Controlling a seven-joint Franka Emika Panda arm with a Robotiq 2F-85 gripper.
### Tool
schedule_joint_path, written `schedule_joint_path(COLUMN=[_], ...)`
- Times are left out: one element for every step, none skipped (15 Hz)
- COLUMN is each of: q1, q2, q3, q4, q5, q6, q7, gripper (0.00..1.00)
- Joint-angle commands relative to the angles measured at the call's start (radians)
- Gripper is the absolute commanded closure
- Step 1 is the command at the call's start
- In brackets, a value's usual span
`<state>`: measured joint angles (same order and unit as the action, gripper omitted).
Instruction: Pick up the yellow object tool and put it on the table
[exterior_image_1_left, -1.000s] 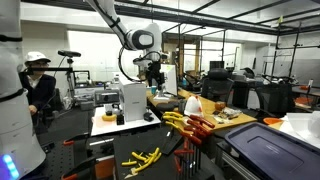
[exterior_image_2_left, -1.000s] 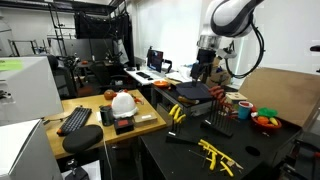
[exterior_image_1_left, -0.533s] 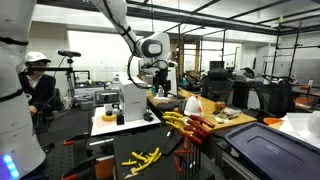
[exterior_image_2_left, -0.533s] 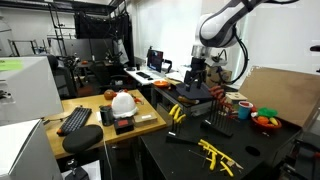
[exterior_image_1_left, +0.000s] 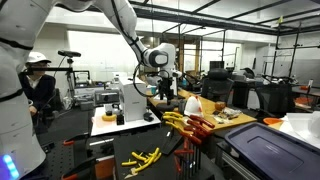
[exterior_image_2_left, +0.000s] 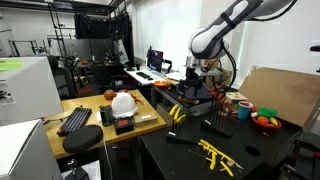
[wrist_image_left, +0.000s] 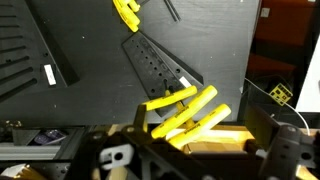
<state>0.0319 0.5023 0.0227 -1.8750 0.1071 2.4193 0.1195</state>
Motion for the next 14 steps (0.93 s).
schedule_joint_path(q1=[0.003, 0.005, 0.006, 0.008, 0.007, 0.009, 0.007, 0.009, 0.009, 0.012, 0.009, 0.009, 0.009, 0.008], q2=[0.066, 0.081, 0.094, 0.109, 0.121, 0.134, 0.145, 0.156, 0.167, 0.176, 0.184, 0.191, 0.198, 0.204], q3=[-0.015, -0.018, -0.023, -0.029, -0.031, -0.038, -0.039, -0.044, -0.048, -0.055, -0.057, -0.061, -0.065, -0.069], q4=[0.068, 0.079, 0.088, 0.099, 0.108, 0.117, 0.126, 0.133, 0.140, 0.146, 0.151, 0.155, 0.157, 0.156], q5=[0.022, 0.024, 0.025, 0.027, 0.032, 0.034, 0.042, 0.045, 0.052, 0.058, 0.069, 0.074, 0.080, 0.088], q6=[-0.013, -0.011, -0.011, -0.011, -0.012, -0.010, -0.011, -0.008, -0.005, -0.001, 0.001, 0.002, 0.004, 0.005], q7=[0.075, 0.095, 0.114, 0.138, 0.152, 0.177, 0.191, 0.213, 0.232, 0.256, 0.276, 0.294, 0.307, 0.324], gripper=[0.00, 0.00, 0.00, 0.00, 0.00, 0.00, 0.00, 0.00, 0.00, 0.00, 0.00, 0.00, 0.00, 0.00])
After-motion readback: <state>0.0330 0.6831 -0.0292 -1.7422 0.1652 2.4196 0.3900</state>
